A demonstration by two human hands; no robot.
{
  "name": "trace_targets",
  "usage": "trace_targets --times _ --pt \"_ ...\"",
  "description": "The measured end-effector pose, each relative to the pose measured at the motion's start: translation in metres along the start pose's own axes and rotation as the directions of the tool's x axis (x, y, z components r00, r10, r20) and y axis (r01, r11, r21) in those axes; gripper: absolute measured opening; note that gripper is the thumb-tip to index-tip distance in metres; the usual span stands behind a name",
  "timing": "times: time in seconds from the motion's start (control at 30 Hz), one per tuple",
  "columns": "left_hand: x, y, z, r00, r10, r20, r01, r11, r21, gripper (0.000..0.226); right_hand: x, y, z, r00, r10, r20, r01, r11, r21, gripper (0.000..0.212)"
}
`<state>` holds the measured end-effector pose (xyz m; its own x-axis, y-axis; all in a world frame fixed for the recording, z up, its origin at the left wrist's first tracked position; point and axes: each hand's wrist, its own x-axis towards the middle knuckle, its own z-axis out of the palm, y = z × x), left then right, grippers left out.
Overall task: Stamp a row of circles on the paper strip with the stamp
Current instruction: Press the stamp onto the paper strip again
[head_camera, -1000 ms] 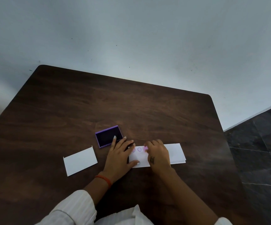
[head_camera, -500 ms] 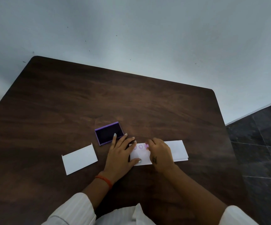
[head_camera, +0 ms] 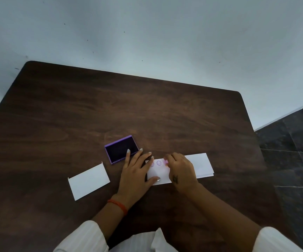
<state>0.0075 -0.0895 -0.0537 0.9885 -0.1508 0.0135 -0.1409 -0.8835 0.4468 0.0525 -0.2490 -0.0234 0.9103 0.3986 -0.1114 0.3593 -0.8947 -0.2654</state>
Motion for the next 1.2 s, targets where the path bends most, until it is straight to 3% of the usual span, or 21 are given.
trace_targets --times 0.33,0.47,0.53,0.6,0.63,0.7,0.77,0.83,0.97,1.2 --pt "-0.001 0.002 -0.003 1.000 0.005 0.002 -0.005 1.000 0.007 0.066 -0.002 -0.003 -0.003 1.000 0.015 0.018 -0.015 1.000 -0.013 0.041" --pt "0.000 0.002 -0.005 1.000 -0.002 0.025 0.001 0.999 0.040 0.067 0.005 -0.005 -0.014 0.996 0.079 0.035 -0.080 0.996 0.041 0.024" --pt "0.002 0.002 -0.006 0.999 0.007 0.034 -0.009 0.999 0.049 0.067 0.006 -0.003 -0.023 0.979 0.205 0.009 -0.203 0.959 0.196 0.014" --pt "0.003 0.002 -0.007 0.999 0.016 0.030 -0.017 0.998 0.053 0.067 -0.002 0.001 -0.032 0.914 0.394 -0.092 -0.294 0.804 0.517 0.009" --pt "0.002 0.002 -0.008 0.999 0.019 0.025 -0.021 0.998 0.053 0.068 -0.008 0.004 -0.036 0.860 0.499 -0.106 -0.289 0.648 0.705 0.009" --pt "0.001 0.002 -0.009 1.000 0.024 0.014 -0.024 0.999 0.044 0.069 -0.017 0.009 -0.046 0.767 0.636 0.083 -0.247 0.174 0.953 0.012" --pt "-0.001 0.002 -0.011 1.000 0.017 -0.007 -0.017 0.999 0.027 0.070 -0.027 0.011 -0.052 0.760 0.559 0.332 -0.218 -0.261 0.940 0.013" --pt "-0.004 0.002 -0.015 0.999 0.011 -0.047 -0.011 1.000 0.001 0.070 -0.037 0.010 -0.053 0.785 0.439 0.437 -0.206 -0.479 0.853 0.012" --pt "-0.018 0.003 -0.026 0.983 -0.027 -0.180 0.008 0.994 -0.105 0.065 -0.056 0.007 -0.040 0.795 0.343 0.500 -0.161 -0.675 0.720 0.017" --pt "-0.055 -0.006 -0.026 0.957 -0.221 -0.187 0.178 0.958 -0.223 0.062 -0.071 0.001 -0.021 0.775 0.308 0.552 -0.148 -0.761 0.632 0.015"
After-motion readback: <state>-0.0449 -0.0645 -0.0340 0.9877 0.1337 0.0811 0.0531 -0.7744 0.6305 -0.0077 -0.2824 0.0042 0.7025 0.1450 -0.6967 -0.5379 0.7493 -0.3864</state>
